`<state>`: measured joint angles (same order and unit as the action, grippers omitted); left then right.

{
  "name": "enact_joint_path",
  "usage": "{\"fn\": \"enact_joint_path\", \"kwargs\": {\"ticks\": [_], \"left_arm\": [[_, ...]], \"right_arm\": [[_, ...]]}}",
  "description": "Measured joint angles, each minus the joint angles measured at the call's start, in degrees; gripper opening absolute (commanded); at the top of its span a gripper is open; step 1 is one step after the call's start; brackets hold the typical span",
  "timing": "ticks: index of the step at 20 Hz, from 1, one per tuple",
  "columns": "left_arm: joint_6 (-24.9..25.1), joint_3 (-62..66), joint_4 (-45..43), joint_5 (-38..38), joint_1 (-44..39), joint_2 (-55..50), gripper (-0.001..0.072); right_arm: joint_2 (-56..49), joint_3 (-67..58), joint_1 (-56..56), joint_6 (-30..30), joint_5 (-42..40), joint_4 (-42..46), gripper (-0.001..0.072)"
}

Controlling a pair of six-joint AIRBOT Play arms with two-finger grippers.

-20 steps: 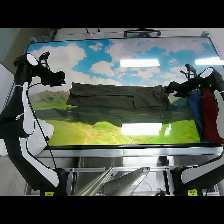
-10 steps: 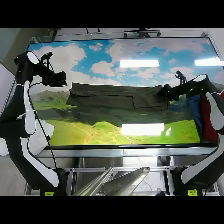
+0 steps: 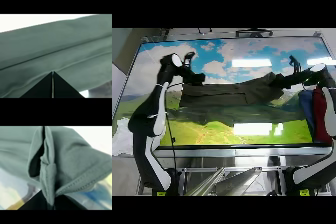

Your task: Fold the shirts.

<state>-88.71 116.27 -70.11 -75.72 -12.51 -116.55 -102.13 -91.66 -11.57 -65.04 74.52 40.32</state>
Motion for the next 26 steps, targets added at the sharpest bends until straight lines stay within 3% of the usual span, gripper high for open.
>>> {"fn": "enact_joint_path", "kwargs": {"ticks": [5,12,14,20,26], "left_arm": [[0.0,0.0,11.3,9.7,-9.1,-6.1,0.0017],[0.2,0.0,15.5,20.5,-15.6,-9.2,0.0027],[0.7,0.0,15.8,19.7,-13.9,-7.0,0.0027],[8.6,0.0,16.0,7.0,0.1,11.4,0.0028],[11.5,-2.3,16.3,0.1,13.9,28.6,0.0029]], "right_arm": [[5.4,-6.5,2.5,-1.2,2.8,-0.7,0.0022],[6.7,-8.8,5.0,-4.2,5.4,-1.5,0.0023],[6.8,-8.9,5.7,-5.0,5.8,-1.7,0.0023],[6.8,-9.2,9.1,-6.6,2.9,-5.4,0.0024],[3.5,-9.2,25.5,-2.7,-19.2,-15.0,0.0024]]}}
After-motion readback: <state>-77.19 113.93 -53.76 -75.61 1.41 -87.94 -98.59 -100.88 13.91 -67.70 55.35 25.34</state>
